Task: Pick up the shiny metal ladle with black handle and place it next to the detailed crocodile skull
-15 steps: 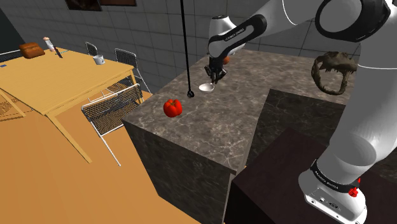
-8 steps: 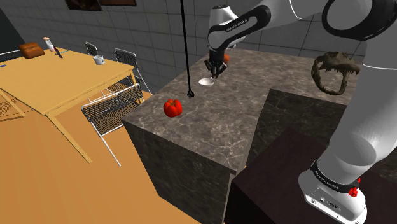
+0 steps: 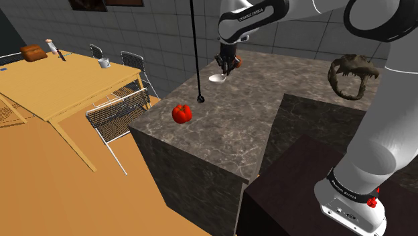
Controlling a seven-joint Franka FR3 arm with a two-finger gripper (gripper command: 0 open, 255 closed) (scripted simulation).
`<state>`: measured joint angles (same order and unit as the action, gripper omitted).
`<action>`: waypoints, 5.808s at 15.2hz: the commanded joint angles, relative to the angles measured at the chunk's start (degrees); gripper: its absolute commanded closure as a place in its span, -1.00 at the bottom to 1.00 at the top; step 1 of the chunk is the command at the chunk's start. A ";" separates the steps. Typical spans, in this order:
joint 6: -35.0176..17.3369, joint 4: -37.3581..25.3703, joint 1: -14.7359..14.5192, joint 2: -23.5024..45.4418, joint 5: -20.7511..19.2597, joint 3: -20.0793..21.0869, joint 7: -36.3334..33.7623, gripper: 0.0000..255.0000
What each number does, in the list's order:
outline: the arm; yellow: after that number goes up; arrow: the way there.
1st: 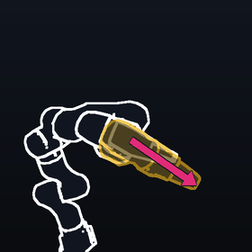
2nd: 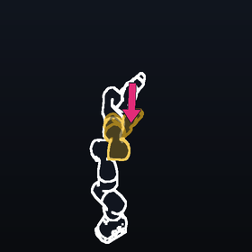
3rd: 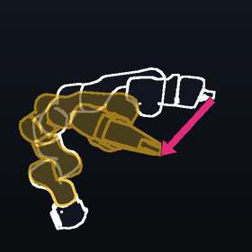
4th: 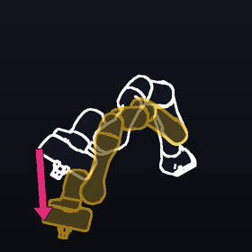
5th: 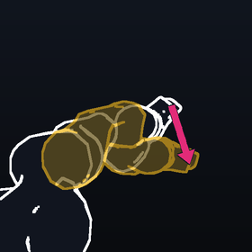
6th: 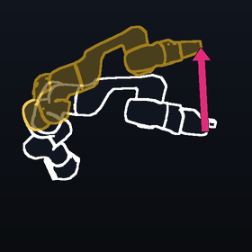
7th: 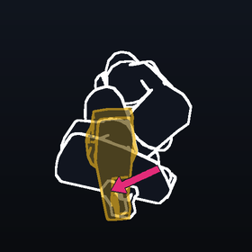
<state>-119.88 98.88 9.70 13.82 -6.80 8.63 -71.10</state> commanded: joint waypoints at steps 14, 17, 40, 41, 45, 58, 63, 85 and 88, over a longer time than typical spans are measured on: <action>11.08 -9.82 -0.12 -1.29 0.67 0.21 1.03 1.00; 13.42 -12.27 -0.19 -1.19 0.72 0.25 1.19 1.00; 16.78 -9.13 10.69 -8.73 5.13 -6.84 19.92 1.00; 16.69 -8.91 11.43 -8.89 5.38 -7.41 21.27 1.00; 16.58 -8.81 14.33 -8.97 6.36 -9.78 26.67 1.00; 18.88 -17.04 24.23 -2.71 10.34 -16.85 43.89 1.00; 14.75 -12.23 24.12 -3.40 10.27 -16.79 43.97 1.00; -1.81 3.14 23.95 -2.18 10.82 -16.58 44.76 1.00; -3.93 4.65 23.97 -1.55 11.00 -16.54 44.93 1.00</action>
<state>-122.90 102.85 33.65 12.06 4.12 -7.92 -26.25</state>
